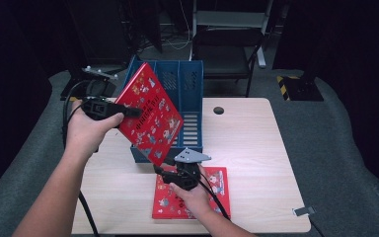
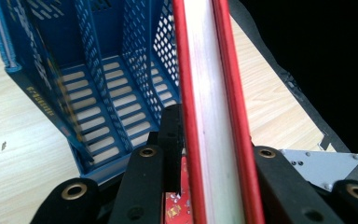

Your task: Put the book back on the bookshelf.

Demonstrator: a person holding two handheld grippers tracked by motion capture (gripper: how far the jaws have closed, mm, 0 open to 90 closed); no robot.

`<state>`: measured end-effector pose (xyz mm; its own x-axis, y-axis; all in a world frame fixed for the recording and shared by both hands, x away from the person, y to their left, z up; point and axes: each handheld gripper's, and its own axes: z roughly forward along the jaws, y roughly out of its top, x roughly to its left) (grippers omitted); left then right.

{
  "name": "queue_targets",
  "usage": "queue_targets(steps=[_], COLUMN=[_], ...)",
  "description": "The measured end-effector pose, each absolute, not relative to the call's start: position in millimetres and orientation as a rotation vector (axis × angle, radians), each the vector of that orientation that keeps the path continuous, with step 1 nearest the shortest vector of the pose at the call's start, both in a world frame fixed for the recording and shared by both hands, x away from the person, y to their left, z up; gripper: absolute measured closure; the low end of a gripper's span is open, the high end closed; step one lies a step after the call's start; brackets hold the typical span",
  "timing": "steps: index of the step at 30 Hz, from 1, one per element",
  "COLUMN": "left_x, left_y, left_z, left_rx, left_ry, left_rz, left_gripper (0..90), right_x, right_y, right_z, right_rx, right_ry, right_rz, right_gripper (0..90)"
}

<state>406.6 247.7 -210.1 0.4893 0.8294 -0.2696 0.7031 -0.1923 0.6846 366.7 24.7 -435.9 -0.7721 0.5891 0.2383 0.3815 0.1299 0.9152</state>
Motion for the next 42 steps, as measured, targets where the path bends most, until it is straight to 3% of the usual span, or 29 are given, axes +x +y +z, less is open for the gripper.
queue_targets(steps=[42], left_x=[438], left_y=[251], left_z=[-205], left_rx=[1.919], left_ry=[1.390], left_rz=[0.274], left_gripper=[76.0], right_x=[407], right_y=[36], right_z=[-428], right_rx=[0.995], right_ry=[2.267], right_rz=[1.676], right_gripper=[49.9])
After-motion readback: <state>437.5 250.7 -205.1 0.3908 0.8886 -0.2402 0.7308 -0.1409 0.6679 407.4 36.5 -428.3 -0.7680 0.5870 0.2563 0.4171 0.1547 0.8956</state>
